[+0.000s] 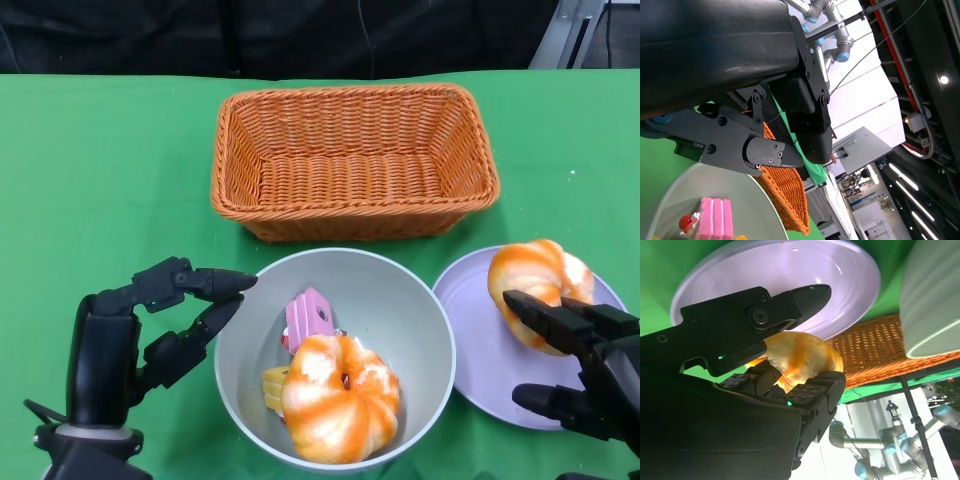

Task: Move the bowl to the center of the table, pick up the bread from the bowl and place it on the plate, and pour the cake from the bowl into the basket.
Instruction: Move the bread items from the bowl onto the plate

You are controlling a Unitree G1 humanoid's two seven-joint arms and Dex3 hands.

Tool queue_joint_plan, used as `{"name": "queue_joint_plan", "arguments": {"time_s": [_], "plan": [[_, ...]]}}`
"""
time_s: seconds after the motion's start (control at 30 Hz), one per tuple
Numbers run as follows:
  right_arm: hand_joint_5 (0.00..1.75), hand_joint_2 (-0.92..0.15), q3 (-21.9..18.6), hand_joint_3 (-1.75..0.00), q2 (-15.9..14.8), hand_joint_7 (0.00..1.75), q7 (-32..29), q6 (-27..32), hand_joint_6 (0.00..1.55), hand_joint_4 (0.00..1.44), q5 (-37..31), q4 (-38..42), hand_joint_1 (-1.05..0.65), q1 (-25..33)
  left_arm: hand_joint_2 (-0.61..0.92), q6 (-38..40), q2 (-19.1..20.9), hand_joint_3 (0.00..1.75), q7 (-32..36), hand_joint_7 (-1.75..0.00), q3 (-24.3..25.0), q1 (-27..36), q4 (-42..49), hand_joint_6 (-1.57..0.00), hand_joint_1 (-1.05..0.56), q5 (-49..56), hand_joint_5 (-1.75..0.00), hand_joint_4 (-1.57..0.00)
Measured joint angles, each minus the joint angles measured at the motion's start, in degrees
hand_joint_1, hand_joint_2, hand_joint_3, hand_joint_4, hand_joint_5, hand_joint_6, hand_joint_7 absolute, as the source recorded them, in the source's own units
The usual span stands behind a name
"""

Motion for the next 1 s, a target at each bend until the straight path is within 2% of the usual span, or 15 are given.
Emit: {"name": "queue_joint_plan", "arguments": {"time_s": [0.1, 0.27, 0.4, 0.5, 0.6, 0.8, 1.0], "plan": [[0.1, -0.92, -0.05, -0.03, 0.04, 0.04, -0.08, -0.64, 0.66, 0.74, 0.07, 0.47, -0.69, 0.0, 0.92, 0.0, 0.0, 0.23, 0.0, -0.5, 0.0, 0.0, 0.0, -1.02, -0.22, 0.05, -1.07, -0.8], [0.11, -0.92, -0.05, -0.02, 0.04, 0.04, -0.09, -0.77, 0.71, 0.81, 0.07, 1.39, -0.68, -0.01, 0.92, -0.01, 0.0, 0.23, 0.0, -0.51, -0.01, 0.0, 0.01, -1.02, -0.21, 0.02, -1.07, -0.8], [0.13, -0.91, -0.12, 0.0, 0.29, 0.06, -1.15, -0.97, 0.84, 0.97, 0.07, 1.9, -0.62, -0.07, 0.92, -0.01, 0.0, 0.23, -0.01, -0.51, -0.06, 0.0, 0.01, -1.01, -0.2, -0.13, -1.07, -0.79], [0.13, -0.91, -0.14, 0.0, 0.56, 0.07, -1.88, -1.47, 0.9, 1.02, 0.07, 2.59, -0.61, -0.2, 0.92, -0.01, 0.0, 0.22, 0.0, -0.51, -0.09, 0.0, 0.01, -1.01, -0.21, -0.11, -1.07, -0.79], [0.09, -0.92, -0.16, -0.01, 0.56, 0.06, -2.11, -1.49, 0.93, 0.96, -0.12, 2.81, -0.63, -0.32, 0.92, -0.01, 0.0, 0.22, 0.0, -0.51, -0.08, 0.0, 0.01, -1.02, -0.22, -0.02, -1.07, -0.8], [0.01, -0.92, -0.18, -0.03, 0.56, 0.01, -1.14, -0.57, 0.86, 0.8, -0.15, 2.54, -0.66, -0.32, 0.92, -0.1, 0.03, 0.21, -0.02, -0.52, -0.2, 0.0, 0.08, -1.01, -0.23, -0.25, -1.07, -0.8], [0.0, -0.92, -0.18, -0.06, 0.52, 0.0, -0.1, -0.51, 0.82, 0.74, -0.16, 2.04, -0.69, -0.32, 0.92, -0.1, 0.03, 0.2, -0.02, -0.52, -0.39, 0.0, 0.09, -1.01, -0.23, -0.57, -1.07, -0.8]]}}
